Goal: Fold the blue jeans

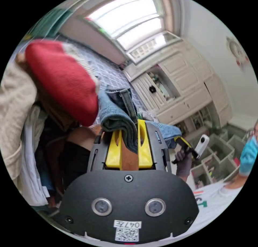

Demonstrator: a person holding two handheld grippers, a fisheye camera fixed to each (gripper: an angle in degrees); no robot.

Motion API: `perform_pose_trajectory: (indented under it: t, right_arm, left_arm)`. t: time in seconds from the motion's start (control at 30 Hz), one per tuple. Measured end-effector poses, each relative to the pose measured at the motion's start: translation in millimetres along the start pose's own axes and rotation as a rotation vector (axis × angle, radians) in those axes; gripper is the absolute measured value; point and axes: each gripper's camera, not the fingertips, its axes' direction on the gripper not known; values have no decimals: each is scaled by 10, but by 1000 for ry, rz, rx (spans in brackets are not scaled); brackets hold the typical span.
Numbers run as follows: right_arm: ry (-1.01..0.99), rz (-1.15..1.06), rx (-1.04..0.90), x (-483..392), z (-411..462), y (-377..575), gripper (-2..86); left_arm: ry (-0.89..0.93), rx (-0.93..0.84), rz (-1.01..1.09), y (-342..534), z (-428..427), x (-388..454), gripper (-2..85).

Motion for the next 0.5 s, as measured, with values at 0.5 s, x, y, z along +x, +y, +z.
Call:
perform_pose_trajectory:
  t: [0.5]
  right_arm:
    - [487,181,95,710,-465,1298,30]
  left_arm:
    - [438,-230,138,-83,4073,1154,85]
